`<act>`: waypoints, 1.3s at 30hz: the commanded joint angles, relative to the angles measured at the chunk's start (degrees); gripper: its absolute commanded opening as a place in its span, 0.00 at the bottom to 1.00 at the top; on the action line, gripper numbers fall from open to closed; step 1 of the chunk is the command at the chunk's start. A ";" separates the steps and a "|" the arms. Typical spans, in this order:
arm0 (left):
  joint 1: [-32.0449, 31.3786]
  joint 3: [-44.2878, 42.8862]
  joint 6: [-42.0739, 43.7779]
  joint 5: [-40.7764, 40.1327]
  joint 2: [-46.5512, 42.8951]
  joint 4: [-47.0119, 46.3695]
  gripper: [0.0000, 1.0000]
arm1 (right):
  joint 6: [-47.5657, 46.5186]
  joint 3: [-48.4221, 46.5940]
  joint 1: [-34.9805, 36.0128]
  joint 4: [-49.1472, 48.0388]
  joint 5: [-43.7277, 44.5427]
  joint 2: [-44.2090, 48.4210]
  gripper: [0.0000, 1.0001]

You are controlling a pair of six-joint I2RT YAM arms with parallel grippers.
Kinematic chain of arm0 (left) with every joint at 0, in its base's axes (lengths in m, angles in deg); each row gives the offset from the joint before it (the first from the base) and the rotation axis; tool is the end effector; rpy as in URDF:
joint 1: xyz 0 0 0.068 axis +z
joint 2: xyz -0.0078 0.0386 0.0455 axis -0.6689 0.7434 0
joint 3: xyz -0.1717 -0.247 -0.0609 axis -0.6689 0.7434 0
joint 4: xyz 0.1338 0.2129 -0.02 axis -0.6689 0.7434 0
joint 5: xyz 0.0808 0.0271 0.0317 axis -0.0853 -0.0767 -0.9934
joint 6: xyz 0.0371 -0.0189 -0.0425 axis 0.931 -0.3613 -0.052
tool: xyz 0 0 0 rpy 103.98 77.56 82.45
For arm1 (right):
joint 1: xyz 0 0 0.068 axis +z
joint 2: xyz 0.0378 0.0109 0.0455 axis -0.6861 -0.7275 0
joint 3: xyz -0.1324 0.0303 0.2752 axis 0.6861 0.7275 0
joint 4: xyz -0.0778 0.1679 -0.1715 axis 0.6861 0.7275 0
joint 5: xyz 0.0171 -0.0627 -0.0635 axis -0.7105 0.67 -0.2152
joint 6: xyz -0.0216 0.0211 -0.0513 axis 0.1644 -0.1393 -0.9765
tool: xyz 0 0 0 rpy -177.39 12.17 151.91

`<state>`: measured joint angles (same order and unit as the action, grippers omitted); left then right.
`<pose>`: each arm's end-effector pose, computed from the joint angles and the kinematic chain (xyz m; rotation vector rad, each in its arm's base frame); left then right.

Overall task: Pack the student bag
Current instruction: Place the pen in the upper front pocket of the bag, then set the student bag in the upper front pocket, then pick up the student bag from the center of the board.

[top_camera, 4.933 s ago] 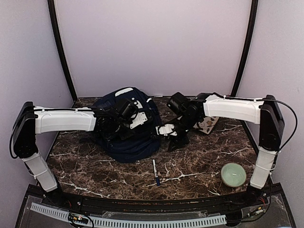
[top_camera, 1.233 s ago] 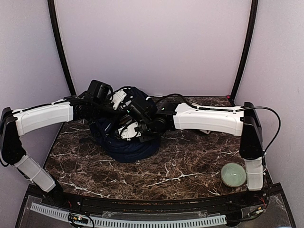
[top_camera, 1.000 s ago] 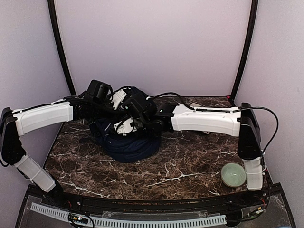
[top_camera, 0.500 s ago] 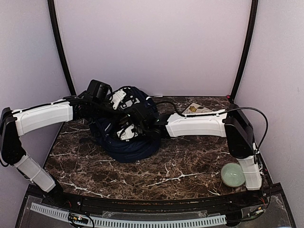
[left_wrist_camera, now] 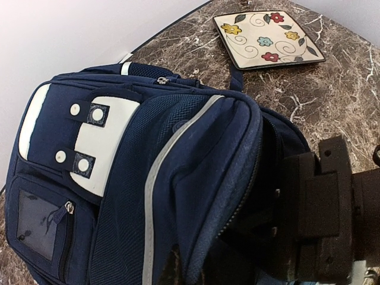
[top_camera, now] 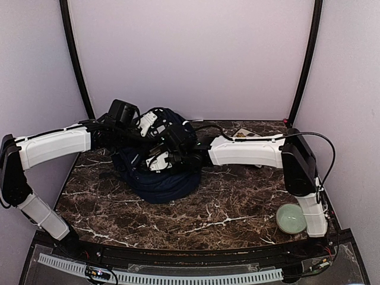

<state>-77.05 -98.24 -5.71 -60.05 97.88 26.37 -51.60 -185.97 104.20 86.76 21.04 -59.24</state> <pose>0.2776 -0.1977 0.3301 0.8920 1.9592 -0.2882 0.2701 0.4536 0.2497 -1.8918 1.1536 -0.4495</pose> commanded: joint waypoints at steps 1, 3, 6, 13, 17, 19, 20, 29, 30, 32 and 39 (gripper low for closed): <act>1.12 -0.22 -1.00 3.12 -3.40 -2.76 0.02 | 10.97 -3.17 -1.25 14.43 -9.22 6.08 0.35; 1.14 -0.27 -1.16 3.61 -3.06 -2.68 0.02 | 13.70 -2.11 -1.82 20.77 -15.10 8.39 0.35; 1.14 -0.27 -1.08 3.82 -2.53 -2.80 0.03 | 16.66 2.26 -3.43 27.53 -28.11 13.34 0.35; 1.06 -0.51 -0.06 6.43 0.45 -1.56 0.31 | 22.89 13.75 -11.38 26.37 -37.68 22.36 0.36; 0.32 -0.67 0.24 9.72 -2.08 -0.67 0.45 | 26.04 16.86 -16.24 22.68 -39.04 25.30 0.36; 0.34 -0.08 -1.29 10.27 -4.42 0.77 0.46 | 27.42 17.83 -18.20 20.78 -39.44 25.92 0.36; 0.35 0.78 -2.37 10.27 -5.85 1.53 0.47 | 28.17 18.35 -19.12 19.62 -39.45 26.25 0.37; 0.35 15.44 -15.04 4.62 -19.95 7.12 0.44 | 36.74 15.26 -27.42 12.25 -47.61 23.23 0.40; 0.31 16.73 -16.41 3.25 -21.08 7.70 0.44 | 37.61 13.97 -27.94 12.15 -47.67 21.98 0.40; 0.35 19.20 -18.36 1.58 -23.17 8.08 0.41 | 38.98 12.08 -28.56 12.38 -48.54 19.80 0.40; 0.35 26.30 -22.83 -1.91 -24.54 4.82 0.38 | 40.80 13.22 -28.63 10.26 -53.92 17.76 0.42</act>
<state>-76.59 -74.72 -24.33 -58.74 73.88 32.56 -13.30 -173.31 75.20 99.90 -28.36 -40.46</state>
